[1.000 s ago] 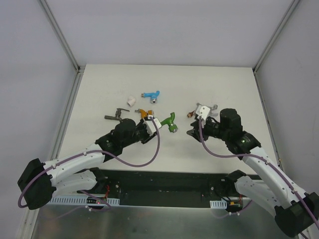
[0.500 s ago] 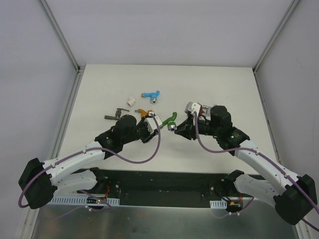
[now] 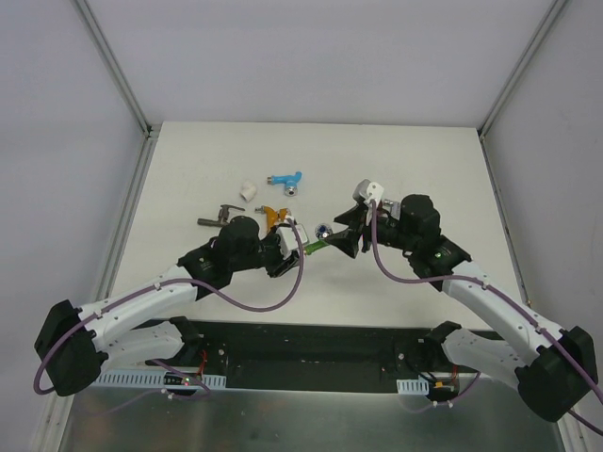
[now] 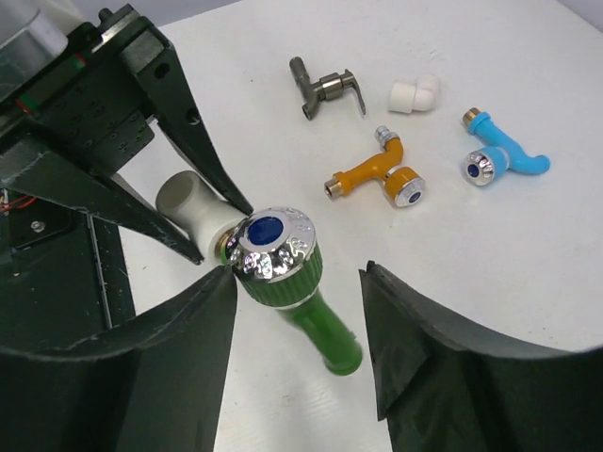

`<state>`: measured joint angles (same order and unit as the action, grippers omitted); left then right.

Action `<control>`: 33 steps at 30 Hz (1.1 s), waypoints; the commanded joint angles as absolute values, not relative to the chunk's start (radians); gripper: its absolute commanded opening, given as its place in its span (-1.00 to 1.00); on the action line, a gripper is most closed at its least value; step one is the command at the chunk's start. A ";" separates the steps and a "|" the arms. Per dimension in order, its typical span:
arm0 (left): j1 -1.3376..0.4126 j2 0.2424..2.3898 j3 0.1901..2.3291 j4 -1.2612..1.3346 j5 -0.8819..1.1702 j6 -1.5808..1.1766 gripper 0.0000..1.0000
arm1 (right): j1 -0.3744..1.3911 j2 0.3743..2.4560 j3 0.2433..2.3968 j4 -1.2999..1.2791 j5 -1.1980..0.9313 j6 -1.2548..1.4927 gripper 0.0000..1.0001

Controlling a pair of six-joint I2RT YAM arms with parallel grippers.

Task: Install the water faucets

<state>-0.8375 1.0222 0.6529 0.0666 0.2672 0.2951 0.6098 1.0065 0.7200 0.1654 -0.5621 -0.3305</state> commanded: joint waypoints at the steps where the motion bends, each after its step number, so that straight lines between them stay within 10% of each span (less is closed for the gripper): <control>1: -0.845 0.974 0.704 0.086 0.396 0.281 -1.00 | 0.597 1.003 0.801 0.140 -0.603 -0.436 0.24; 17: -0.845 0.870 0.626 0.232 0.413 0.267 -1.00 | 0.588 1.065 0.857 -0.063 -0.433 -0.248 -0.06; 33: -0.623 0.877 0.629 0.308 0.638 0.006 -1.00 | 0.603 0.880 0.684 -0.005 -0.671 -0.800 0.54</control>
